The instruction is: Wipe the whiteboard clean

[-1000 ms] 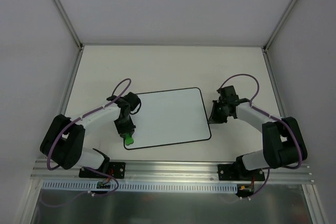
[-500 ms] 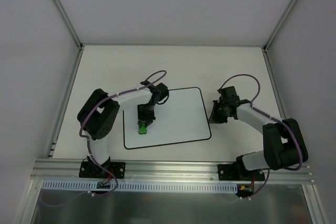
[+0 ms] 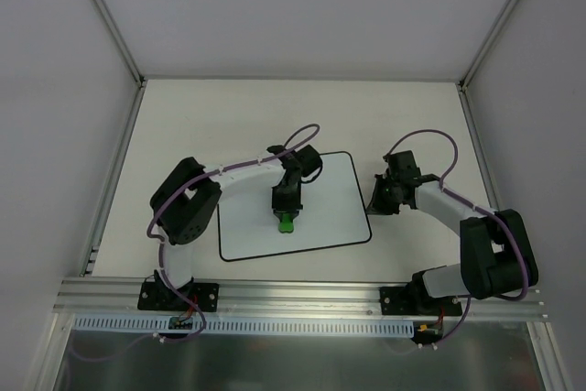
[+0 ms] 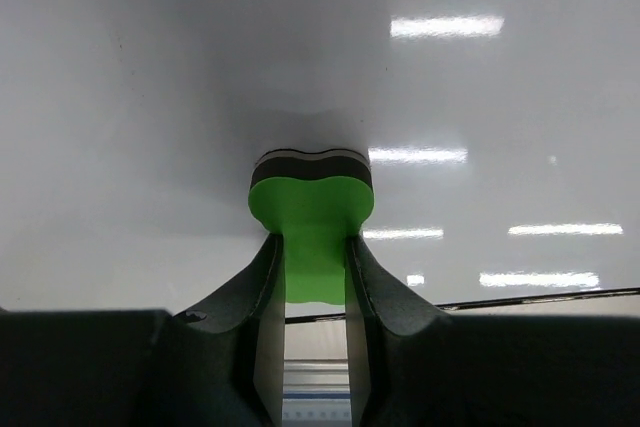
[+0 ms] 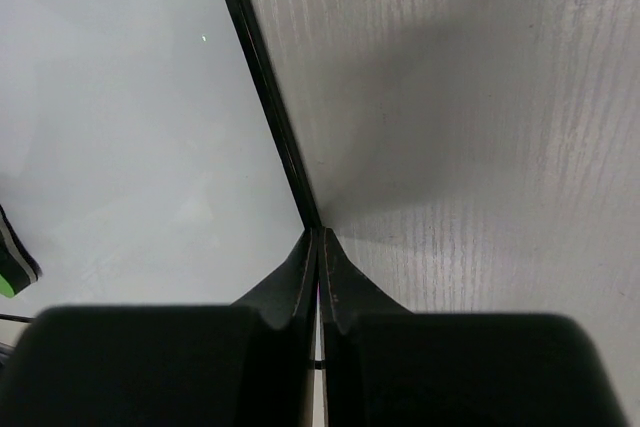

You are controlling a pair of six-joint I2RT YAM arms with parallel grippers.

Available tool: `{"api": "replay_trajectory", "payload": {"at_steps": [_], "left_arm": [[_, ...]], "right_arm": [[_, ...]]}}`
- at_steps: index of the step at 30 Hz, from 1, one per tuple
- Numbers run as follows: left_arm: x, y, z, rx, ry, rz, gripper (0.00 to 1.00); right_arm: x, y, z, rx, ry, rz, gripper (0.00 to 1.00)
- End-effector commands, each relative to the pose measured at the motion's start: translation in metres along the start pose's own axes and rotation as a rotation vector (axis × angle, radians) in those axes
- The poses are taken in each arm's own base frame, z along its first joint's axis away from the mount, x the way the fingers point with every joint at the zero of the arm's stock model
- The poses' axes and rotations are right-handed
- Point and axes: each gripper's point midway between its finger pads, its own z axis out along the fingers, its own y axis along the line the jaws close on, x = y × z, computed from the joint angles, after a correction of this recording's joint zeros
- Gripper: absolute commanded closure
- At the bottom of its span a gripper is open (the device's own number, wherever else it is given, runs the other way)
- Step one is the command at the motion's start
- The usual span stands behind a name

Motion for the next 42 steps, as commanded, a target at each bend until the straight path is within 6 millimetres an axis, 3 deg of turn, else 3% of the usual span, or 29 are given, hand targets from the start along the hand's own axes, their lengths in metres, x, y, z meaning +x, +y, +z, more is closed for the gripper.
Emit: {"api": "replay_trajectory", "payload": {"at_steps": [1,3,5,8,11,12,15,18,22,25,32,36,37,39,40,42], "left_arm": [[-0.025,0.021,-0.014,0.054,-0.064,-0.098,1.00],[-0.037,0.046,-0.024,0.040,-0.111,-0.137,1.00],[-0.051,0.083,-0.026,-0.001,-0.138,-0.190,1.00],[-0.069,0.127,-0.038,-0.034,-0.196,-0.241,1.00],[-0.087,0.172,-0.047,-0.077,-0.235,-0.301,1.00],[-0.092,0.185,-0.046,-0.101,-0.241,-0.317,1.00],[-0.107,0.226,-0.045,-0.130,-0.231,-0.397,1.00],[-0.123,0.259,-0.038,-0.159,-0.217,-0.465,1.00],[-0.146,0.282,-0.029,-0.180,-0.205,-0.499,1.00],[-0.152,0.294,-0.020,-0.207,-0.186,-0.496,1.00],[-0.152,0.320,0.003,-0.239,-0.124,-0.522,1.00],[-0.148,0.321,0.008,-0.246,-0.106,-0.519,0.98],[-0.147,0.320,0.007,-0.242,-0.106,-0.521,0.83],[-0.147,0.319,0.001,-0.231,-0.120,-0.526,0.66],[-0.145,0.319,-0.001,-0.233,-0.124,-0.527,0.50],[-0.144,0.320,-0.011,-0.234,-0.151,-0.538,0.33]], "right_arm": [[0.001,-0.016,-0.001,0.068,-0.010,-0.008,1.00],[0.000,-0.015,-0.002,0.069,-0.015,-0.012,1.00],[-0.002,-0.015,-0.004,0.071,-0.022,-0.013,1.00],[-0.006,-0.014,-0.008,0.071,-0.039,-0.021,0.94],[-0.010,-0.012,-0.014,0.070,-0.055,-0.026,0.70],[-0.011,-0.011,-0.017,0.066,-0.057,-0.029,0.56],[-0.014,-0.008,-0.026,0.063,-0.072,-0.038,0.33],[-0.022,-0.003,-0.038,0.052,-0.111,-0.050,0.23],[-0.029,0.003,-0.052,0.032,-0.155,-0.059,0.18],[-0.028,0.003,-0.058,0.030,-0.164,-0.074,0.18],[-0.022,0.000,-0.056,0.033,-0.147,-0.077,0.17],[-0.026,0.004,-0.060,0.023,-0.164,-0.083,0.16],[-0.027,0.005,-0.062,0.020,-0.171,-0.085,0.16],[-0.030,0.004,-0.066,0.024,-0.187,-0.085,0.16],[-0.031,0.005,-0.067,0.023,-0.192,-0.086,0.15],[-0.031,0.006,-0.070,0.023,-0.194,-0.087,0.15]]}}
